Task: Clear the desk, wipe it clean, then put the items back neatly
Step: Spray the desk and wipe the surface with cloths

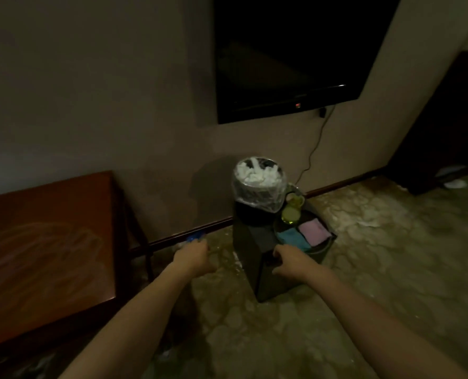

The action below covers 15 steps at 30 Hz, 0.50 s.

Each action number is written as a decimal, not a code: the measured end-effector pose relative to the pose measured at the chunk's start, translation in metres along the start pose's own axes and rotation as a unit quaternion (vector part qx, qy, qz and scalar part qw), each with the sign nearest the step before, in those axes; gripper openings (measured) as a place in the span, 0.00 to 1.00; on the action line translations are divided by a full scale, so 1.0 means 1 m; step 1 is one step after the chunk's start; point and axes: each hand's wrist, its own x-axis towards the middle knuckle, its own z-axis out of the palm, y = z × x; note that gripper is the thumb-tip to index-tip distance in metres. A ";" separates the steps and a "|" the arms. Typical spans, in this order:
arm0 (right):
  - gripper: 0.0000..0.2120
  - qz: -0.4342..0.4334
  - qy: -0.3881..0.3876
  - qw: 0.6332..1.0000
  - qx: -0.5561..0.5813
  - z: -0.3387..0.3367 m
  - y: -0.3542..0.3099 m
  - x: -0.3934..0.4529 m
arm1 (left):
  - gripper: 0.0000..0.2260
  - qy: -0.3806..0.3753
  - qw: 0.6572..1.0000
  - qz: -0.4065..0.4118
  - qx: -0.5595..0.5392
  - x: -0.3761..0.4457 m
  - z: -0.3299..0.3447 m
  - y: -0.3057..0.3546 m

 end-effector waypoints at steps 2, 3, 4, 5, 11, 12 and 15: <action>0.21 0.018 -0.001 1.000 0.002 -0.015 0.037 0.014 | 0.24 -0.009 1.000 0.013 0.010 0.034 -0.007 0.032; 0.21 0.025 0.001 1.000 0.006 -0.024 0.055 0.021 | 0.26 -0.009 1.000 0.019 0.011 0.051 -0.009 0.048; 0.22 0.032 0.006 0.999 0.010 -0.033 0.072 0.028 | 0.27 -0.009 0.999 0.027 0.013 0.067 -0.011 0.065; 0.22 0.041 0.011 0.999 0.016 -0.042 0.088 0.036 | 0.27 -0.009 0.999 0.037 0.015 0.082 -0.012 0.080; 0.24 0.067 0.012 0.997 0.031 -0.083 0.148 0.089 | 0.27 -0.047 0.994 0.080 0.050 0.158 -0.005 0.141; 0.22 0.063 0.018 0.998 0.025 -0.089 0.155 0.099 | 0.27 -0.053 0.994 0.080 0.053 0.172 -0.005 0.146; 0.20 0.060 0.019 0.998 0.028 -0.108 0.171 0.134 | 0.28 -0.053 0.994 0.088 0.048 0.215 -0.011 0.161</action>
